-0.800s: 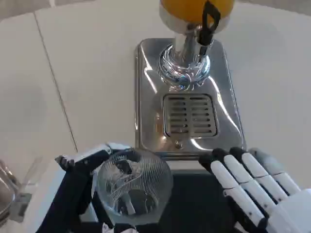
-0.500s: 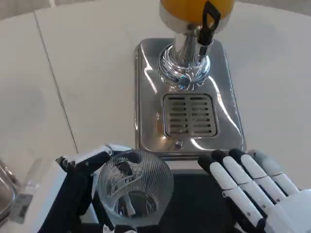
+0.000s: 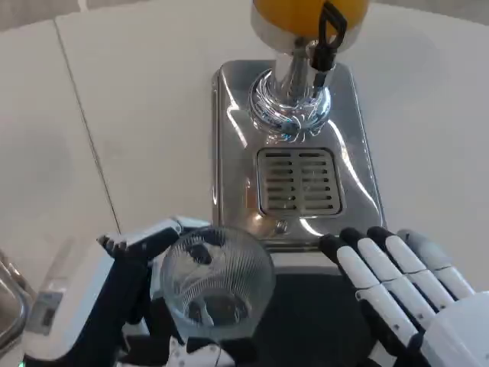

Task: Grasp the cup under the faucet to collect the drink, then remove the cup.

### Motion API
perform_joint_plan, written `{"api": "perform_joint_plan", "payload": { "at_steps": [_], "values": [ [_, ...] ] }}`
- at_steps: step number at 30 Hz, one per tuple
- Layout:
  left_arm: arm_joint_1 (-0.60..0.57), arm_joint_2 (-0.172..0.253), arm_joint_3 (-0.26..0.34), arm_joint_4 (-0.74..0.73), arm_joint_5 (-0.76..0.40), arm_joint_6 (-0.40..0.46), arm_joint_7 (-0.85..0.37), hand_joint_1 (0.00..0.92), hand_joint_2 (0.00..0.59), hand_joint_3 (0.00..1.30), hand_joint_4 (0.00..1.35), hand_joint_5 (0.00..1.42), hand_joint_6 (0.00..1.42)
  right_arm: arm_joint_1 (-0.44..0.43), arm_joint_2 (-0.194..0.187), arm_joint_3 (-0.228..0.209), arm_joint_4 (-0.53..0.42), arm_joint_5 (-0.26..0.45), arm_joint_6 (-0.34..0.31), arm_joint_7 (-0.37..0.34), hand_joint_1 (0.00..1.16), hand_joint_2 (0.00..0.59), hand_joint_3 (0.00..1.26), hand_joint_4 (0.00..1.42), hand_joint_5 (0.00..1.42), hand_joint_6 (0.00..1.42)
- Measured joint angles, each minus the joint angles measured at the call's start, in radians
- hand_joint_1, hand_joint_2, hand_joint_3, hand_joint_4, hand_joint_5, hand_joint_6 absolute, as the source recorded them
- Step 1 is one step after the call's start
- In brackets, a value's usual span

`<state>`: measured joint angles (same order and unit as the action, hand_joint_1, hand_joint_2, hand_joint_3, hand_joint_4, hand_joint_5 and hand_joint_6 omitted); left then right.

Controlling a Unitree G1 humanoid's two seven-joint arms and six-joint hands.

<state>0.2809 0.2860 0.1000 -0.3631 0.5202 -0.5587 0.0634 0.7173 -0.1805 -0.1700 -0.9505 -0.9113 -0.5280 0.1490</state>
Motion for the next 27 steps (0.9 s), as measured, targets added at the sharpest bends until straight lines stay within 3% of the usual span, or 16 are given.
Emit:
{"api": "perform_joint_plan", "payload": {
  "at_steps": [12, 23, 27],
  "values": [
    [-0.176, -0.044, -0.035, 0.097, 0.051, 0.083, 0.030, 0.667, 0.000, 1.20, 1.09, 1.38, 1.42, -0.007, 0.013, 0.025, -0.012, 0.000, 0.027, 0.029, 0.24, 0.528, 0.00, 0.00, 0.00, 0.00],
    [-0.407, -0.109, -0.179, 0.282, 0.144, 0.141, 0.106, 0.667, 0.000, 1.20, 1.09, 1.38, 1.42, 0.012, 0.004, 0.007, -0.033, 0.006, 0.026, 0.032, 0.25, 0.527, 0.00, 0.00, 0.00, 0.00],
    [-0.448, -0.115, -0.230, 0.334, 0.172, 0.144, 0.129, 0.667, 0.000, 1.20, 1.09, 1.38, 1.42, 0.012, 0.004, 0.006, -0.033, 0.006, 0.026, 0.037, 0.26, 0.527, 0.00, 0.00, 0.00, 0.00]
  ]
}}
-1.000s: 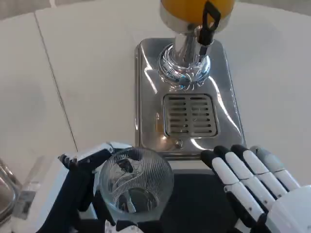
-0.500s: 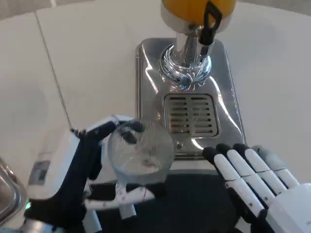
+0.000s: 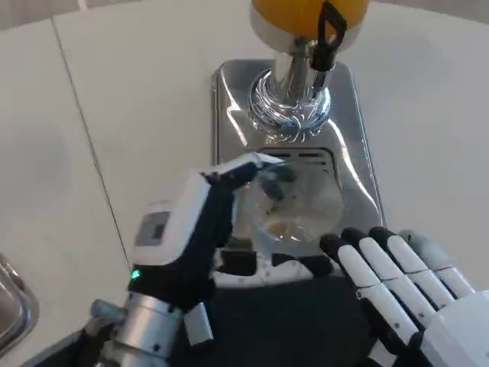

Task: Grasp the cup under the faucet to collect the drink, then remove the cup.

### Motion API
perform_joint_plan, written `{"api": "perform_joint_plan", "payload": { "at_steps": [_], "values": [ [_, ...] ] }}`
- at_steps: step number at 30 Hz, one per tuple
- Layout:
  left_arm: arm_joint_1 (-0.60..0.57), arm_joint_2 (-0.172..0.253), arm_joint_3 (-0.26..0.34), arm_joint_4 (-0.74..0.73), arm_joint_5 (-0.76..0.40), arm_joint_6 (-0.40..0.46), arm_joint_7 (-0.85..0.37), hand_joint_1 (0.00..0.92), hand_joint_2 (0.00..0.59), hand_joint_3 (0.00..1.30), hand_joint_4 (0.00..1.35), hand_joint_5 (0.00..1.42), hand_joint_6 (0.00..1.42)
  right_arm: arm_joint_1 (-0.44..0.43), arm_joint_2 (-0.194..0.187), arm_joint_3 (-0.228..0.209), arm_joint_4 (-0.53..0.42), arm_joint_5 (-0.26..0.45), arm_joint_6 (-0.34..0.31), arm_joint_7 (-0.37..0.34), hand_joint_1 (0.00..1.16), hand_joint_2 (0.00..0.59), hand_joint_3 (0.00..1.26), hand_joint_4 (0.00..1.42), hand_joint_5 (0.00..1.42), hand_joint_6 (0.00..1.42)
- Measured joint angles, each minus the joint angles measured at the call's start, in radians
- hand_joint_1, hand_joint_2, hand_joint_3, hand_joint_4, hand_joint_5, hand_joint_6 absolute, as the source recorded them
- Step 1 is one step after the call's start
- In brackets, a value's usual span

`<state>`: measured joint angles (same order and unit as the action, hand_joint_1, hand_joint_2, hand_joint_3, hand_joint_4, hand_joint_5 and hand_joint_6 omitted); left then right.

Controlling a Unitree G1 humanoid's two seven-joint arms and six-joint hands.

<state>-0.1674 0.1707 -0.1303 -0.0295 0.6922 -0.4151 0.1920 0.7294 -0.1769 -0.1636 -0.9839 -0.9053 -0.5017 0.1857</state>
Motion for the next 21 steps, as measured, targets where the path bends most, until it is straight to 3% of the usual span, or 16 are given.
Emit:
{"api": "perform_joint_plan", "payload": {
  "at_steps": [10, 21],
  "values": [
    [-0.129, -0.034, -0.038, 0.146, 0.020, 0.051, 0.086, 0.674, 0.000, 1.20, 1.09, 1.38, 1.42, 0.006, 0.000, -0.011, 0.000, 0.028, 0.003, 0.013, 0.26, 0.527, 0.00, 0.00, 0.00, 0.00],
    [-0.309, -0.036, -0.063, 0.408, 0.007, 0.062, 0.166, 0.681, 0.000, 1.20, 1.09, 1.39, 1.42, -0.015, -0.017, -0.023, -0.003, 0.052, 0.039, 0.050, 0.26, 0.527, 0.00, 0.00, 0.00, 0.00]
  ]
}}
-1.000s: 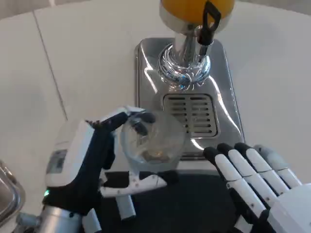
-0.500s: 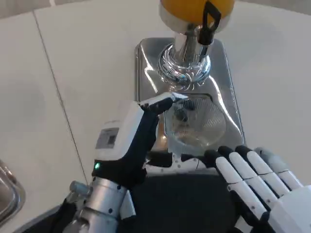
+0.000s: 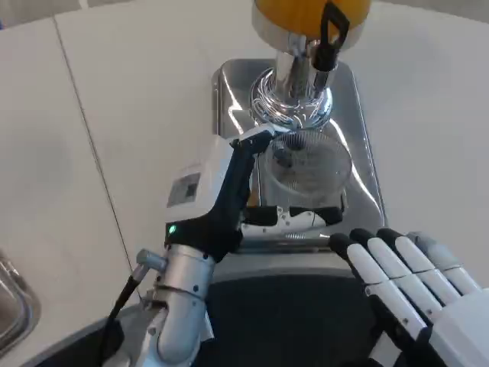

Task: Grasp the cup under the faucet to collect the drink, then remove the cup.

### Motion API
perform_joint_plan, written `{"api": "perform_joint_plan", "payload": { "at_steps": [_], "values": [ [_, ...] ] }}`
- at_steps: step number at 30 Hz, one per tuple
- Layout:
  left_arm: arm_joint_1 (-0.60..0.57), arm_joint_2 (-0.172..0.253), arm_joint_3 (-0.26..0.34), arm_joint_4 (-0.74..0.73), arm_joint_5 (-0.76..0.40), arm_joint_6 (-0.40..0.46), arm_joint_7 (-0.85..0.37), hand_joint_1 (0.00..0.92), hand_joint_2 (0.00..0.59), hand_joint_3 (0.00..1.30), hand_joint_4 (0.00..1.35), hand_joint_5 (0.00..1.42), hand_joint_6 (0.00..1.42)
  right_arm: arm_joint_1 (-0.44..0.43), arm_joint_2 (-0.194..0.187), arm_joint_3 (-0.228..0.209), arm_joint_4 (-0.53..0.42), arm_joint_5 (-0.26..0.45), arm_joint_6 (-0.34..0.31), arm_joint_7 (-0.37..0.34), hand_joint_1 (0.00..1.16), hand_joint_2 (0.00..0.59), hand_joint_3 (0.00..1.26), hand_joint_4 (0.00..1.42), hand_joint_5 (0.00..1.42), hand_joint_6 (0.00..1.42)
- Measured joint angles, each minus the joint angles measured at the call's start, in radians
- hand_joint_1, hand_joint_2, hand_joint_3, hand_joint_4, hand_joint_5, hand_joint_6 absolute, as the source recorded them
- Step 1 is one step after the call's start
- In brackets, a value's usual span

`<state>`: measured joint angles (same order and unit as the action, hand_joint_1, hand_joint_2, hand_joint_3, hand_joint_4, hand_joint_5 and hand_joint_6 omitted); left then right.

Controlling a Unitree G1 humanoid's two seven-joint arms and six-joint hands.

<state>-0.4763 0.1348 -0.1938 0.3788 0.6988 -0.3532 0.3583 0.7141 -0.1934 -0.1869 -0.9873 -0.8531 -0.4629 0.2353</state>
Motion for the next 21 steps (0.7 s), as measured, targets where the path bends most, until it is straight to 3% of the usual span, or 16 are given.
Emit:
{"api": "perform_joint_plan", "payload": {
  "at_steps": [8, 21],
  "values": [
    [-0.090, 0.003, -0.067, 0.123, 0.025, 0.000, 0.100, 0.682, 0.000, 1.19, 1.07, 1.38, 1.42, -0.005, -0.010, -0.018, -0.022, 0.027, 0.021, 0.025, 0.26, 0.527, 0.00, 0.00, 0.00, 0.00],
    [-0.190, -0.011, -0.104, 0.247, 0.044, 0.077, 0.200, 0.682, 0.000, 1.19, 1.07, 1.38, 1.42, -0.021, -0.007, -0.014, -0.024, 0.027, 0.041, 0.034, 0.28, 0.520, 0.00, 0.00, 0.00, 0.00]
  ]
}}
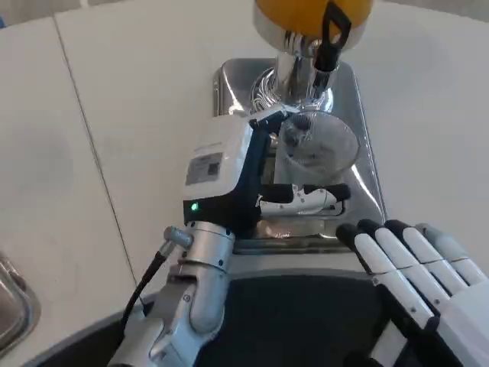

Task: Grasp the cup under the faucet to collect the drink, then remove the cup.

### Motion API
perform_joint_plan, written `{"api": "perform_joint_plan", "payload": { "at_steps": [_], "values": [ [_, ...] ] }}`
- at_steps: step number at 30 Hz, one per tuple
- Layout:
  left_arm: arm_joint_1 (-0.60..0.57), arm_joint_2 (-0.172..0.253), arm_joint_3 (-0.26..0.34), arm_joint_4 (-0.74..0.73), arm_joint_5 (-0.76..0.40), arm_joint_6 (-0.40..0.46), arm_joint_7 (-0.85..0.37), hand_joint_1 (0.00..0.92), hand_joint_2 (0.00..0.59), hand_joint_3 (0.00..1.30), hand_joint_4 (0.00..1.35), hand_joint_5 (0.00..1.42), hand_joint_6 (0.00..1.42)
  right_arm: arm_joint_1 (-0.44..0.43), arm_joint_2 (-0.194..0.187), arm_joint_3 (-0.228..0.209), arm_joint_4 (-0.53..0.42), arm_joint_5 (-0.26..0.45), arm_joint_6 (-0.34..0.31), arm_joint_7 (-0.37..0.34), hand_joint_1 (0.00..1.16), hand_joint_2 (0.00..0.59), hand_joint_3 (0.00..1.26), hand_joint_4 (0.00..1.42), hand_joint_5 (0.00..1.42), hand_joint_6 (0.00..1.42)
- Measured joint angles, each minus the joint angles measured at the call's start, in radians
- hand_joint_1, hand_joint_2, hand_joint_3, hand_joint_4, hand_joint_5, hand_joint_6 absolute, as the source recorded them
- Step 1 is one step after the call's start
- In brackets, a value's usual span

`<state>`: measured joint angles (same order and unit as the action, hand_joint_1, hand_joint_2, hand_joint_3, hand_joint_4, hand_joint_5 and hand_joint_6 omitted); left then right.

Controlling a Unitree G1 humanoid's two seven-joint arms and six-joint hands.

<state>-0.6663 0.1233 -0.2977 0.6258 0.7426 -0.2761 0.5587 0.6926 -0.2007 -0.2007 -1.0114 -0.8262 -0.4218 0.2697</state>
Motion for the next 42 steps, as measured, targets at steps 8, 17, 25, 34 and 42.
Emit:
{"api": "perform_joint_plan", "payload": {
  "at_steps": [8, 17, 25, 34, 42],
  "values": [
    [-0.081, -0.018, 0.001, 0.106, -0.023, 0.046, 0.056, 0.679, 0.000, 1.18, 1.06, 1.38, 1.42, -0.014, 0.007, 0.018, -0.011, -0.008, 0.019, 0.015, 0.29, 0.519, 0.00, 0.00, 0.00, 0.01],
    [-0.095, -0.022, -0.012, 0.142, -0.043, 0.045, 0.084, 0.553, 0.000, 0.55, 0.62, 0.99, 1.26, -0.017, 0.005, 0.010, -0.017, -0.006, 0.033, 0.026, 0.29, 0.519, 0.00, 0.00, 0.00, 0.02],
    [-0.111, 0.020, -0.051, 0.173, -0.066, 0.009, -0.007, 0.305, 0.020, 0.02, 0.06, 0.61, 0.84, -0.038, 0.003, 0.022, -0.017, -0.007, 0.046, 0.040, 0.30, 0.527, 0.00, 0.00, 0.00, 0.03],
    [-0.110, 0.037, -0.052, 0.171, -0.086, -0.002, -0.013, 0.260, 0.019, 0.00, 0.02, 0.49, 0.61, -0.039, 0.002, 0.035, -0.008, -0.015, 0.045, 0.040, 0.31, 0.529, 0.00, 0.00, 0.00, 0.03],
    [-0.100, 0.119, -0.035, 0.125, -0.109, -0.028, -0.083, 0.227, 0.018, 0.00, 0.03, 0.43, 0.48, -0.037, -0.008, 0.010, 0.029, 0.001, 0.031, 0.016, 0.31, 0.529, 0.00, 0.00, 0.00, 0.04]
  ]
}}
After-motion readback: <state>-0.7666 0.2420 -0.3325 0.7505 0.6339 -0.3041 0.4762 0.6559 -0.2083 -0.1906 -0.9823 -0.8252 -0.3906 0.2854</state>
